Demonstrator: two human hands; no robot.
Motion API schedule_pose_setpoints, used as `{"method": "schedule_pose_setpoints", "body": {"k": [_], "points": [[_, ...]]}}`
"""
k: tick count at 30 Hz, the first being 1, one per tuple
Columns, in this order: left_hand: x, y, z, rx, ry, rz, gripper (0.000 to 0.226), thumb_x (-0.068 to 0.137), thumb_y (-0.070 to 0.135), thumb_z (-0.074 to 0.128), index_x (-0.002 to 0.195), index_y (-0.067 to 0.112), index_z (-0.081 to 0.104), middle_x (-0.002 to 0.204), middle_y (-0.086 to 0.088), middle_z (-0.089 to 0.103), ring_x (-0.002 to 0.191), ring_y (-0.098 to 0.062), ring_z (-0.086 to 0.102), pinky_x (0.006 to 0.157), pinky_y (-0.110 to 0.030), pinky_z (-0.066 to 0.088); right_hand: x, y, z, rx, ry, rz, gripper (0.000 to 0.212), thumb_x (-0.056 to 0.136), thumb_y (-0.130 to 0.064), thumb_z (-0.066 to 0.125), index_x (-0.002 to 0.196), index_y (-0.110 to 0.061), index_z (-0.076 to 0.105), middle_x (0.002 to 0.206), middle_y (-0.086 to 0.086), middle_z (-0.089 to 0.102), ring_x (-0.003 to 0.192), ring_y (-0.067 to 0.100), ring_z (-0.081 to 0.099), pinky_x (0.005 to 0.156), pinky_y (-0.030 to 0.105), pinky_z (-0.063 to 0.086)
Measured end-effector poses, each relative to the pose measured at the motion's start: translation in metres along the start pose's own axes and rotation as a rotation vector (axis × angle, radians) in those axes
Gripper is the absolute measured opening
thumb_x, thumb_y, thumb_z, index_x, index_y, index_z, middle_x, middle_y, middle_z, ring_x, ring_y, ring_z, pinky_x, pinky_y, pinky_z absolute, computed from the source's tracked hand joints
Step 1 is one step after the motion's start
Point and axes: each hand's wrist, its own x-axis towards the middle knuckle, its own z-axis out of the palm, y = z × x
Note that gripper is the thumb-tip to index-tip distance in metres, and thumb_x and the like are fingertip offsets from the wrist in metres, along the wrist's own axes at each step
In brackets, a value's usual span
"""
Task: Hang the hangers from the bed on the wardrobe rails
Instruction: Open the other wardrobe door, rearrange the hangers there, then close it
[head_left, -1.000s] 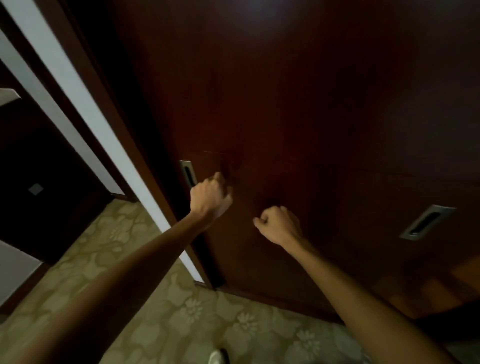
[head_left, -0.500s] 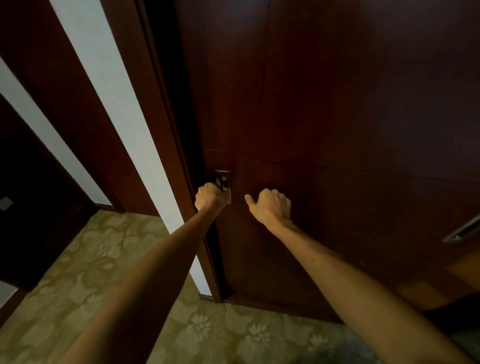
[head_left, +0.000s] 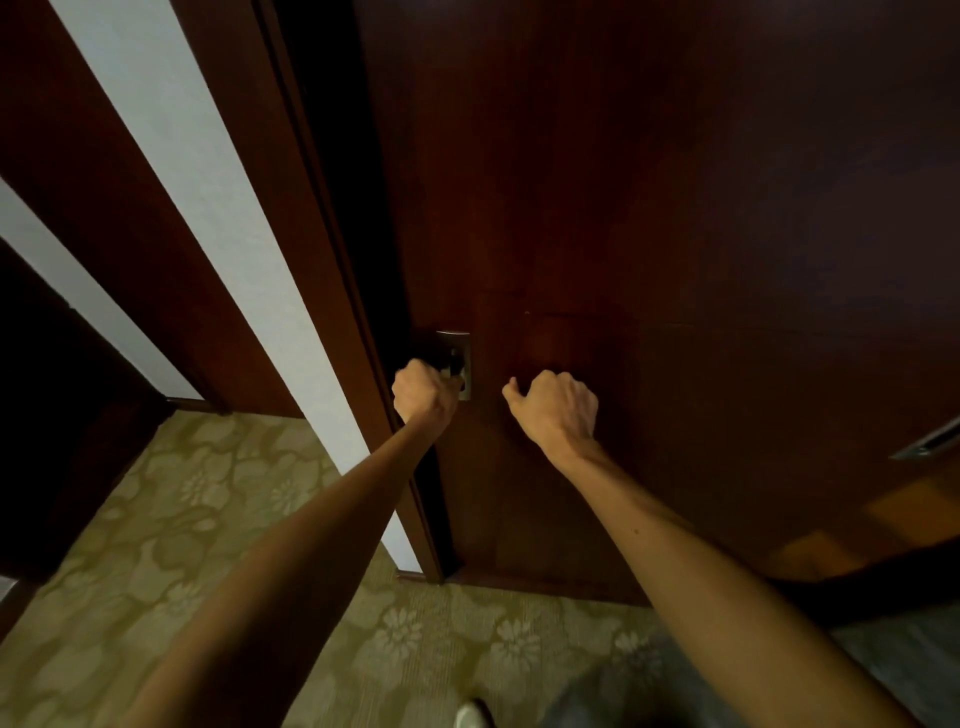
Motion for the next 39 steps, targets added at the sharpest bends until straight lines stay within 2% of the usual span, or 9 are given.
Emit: {"method": "schedule_pose_setpoints", "body": {"k": [7, 13, 15, 19, 24, 28, 32, 35, 39], "points": [[-0.010, 0.010, 0.015, 0.027, -0.017, 0.051, 0.040, 0.083, 0.037, 0.080, 0.103, 0.004, 0.070, 0.101, -0.012, 0.069, 0.092, -0.029, 0.069, 0.074, -0.038, 0.060, -0.001, 0.016, -0.006, 0.008, -0.018, 0.037, 0.054, 0.097, -0.056, 0.047, 0.056, -0.022, 0.055, 0.055, -0.004, 0.057, 0.056, 0.016, 0.061, 0.065, 0.035, 0.054], [-0.034, 0.029, 0.038, 0.036, -0.045, 0.104, 0.034, 0.088, 0.036, 0.075, 0.100, 0.005, 0.069, 0.090, -0.006, 0.064, 0.074, -0.017, 0.055, 0.060, -0.030, 0.046, 0.000, 0.043, -0.017, 0.018, -0.030, 0.062, 0.055, 0.098, -0.058, 0.045, 0.059, -0.020, 0.055, 0.058, -0.003, 0.057, 0.054, 0.014, 0.056, 0.061, 0.031, 0.043], [-0.042, 0.038, 0.046, 0.047, -0.055, 0.113, 0.035, 0.088, 0.038, 0.075, 0.099, 0.005, 0.069, 0.086, -0.003, 0.060, 0.073, -0.017, 0.054, 0.059, -0.030, 0.044, 0.000, 0.054, -0.021, 0.029, -0.035, 0.056, 0.055, 0.097, -0.058, 0.045, 0.059, -0.021, 0.055, 0.058, -0.003, 0.057, 0.054, 0.014, 0.056, 0.061, 0.031, 0.044], [-0.059, 0.055, 0.067, 0.062, -0.082, 0.138, 0.033, 0.088, 0.039, 0.074, 0.097, 0.007, 0.069, 0.089, -0.004, 0.067, 0.070, -0.016, 0.058, 0.055, -0.029, 0.045, 0.003, 0.082, -0.029, 0.016, -0.019, 0.055, 0.055, 0.095, -0.060, 0.046, 0.056, -0.022, 0.053, 0.060, -0.002, 0.061, 0.060, 0.018, 0.063, 0.065, 0.034, 0.052], [-0.086, 0.077, 0.092, 0.096, -0.092, 0.159, 0.035, 0.089, 0.042, 0.072, 0.099, 0.008, 0.067, 0.085, -0.002, 0.062, 0.067, -0.014, 0.055, 0.045, -0.024, 0.036, 0.005, 0.121, -0.038, 0.002, -0.006, 0.047, 0.057, 0.096, -0.060, 0.043, 0.056, -0.021, 0.054, 0.060, -0.002, 0.061, 0.059, 0.018, 0.061, 0.062, 0.032, 0.050], [-0.105, 0.096, 0.115, 0.116, -0.105, 0.160, 0.037, 0.089, 0.043, 0.071, 0.101, 0.009, 0.065, 0.091, -0.002, 0.063, 0.075, -0.017, 0.058, 0.058, -0.029, 0.048, 0.006, 0.154, -0.047, -0.008, -0.005, 0.041, 0.056, 0.097, -0.058, 0.042, 0.056, -0.021, 0.055, 0.058, -0.004, 0.058, 0.054, 0.015, 0.055, 0.059, 0.029, 0.041], [-0.125, 0.116, 0.135, 0.129, -0.118, 0.166, 0.036, 0.089, 0.042, 0.072, 0.100, 0.009, 0.064, 0.089, -0.003, 0.059, 0.078, -0.019, 0.058, 0.063, -0.031, 0.049, 0.010, 0.189, -0.056, -0.010, -0.005, 0.029, 0.057, 0.096, -0.059, 0.043, 0.054, -0.022, 0.052, 0.056, -0.004, 0.058, 0.054, 0.015, 0.057, 0.058, 0.029, 0.042], [-0.138, 0.130, 0.149, 0.126, -0.133, 0.174, 0.037, 0.086, 0.043, 0.074, 0.098, 0.009, 0.066, 0.090, -0.003, 0.065, 0.080, -0.021, 0.065, 0.068, -0.034, 0.059, 0.011, 0.215, -0.062, -0.006, -0.011, 0.022, 0.057, 0.097, -0.059, 0.043, 0.054, -0.022, 0.052, 0.053, -0.006, 0.054, 0.048, 0.012, 0.051, 0.056, 0.029, 0.042], [-0.158, 0.147, 0.165, 0.150, -0.171, 0.200, 0.034, 0.085, 0.041, 0.075, 0.095, 0.010, 0.066, 0.083, -0.001, 0.061, 0.075, -0.019, 0.063, 0.062, -0.032, 0.056, 0.013, 0.249, -0.072, 0.000, -0.028, 0.016, 0.057, 0.097, -0.059, 0.043, 0.056, -0.021, 0.054, 0.051, -0.005, 0.052, 0.046, 0.012, 0.051, 0.057, 0.030, 0.048]]}}
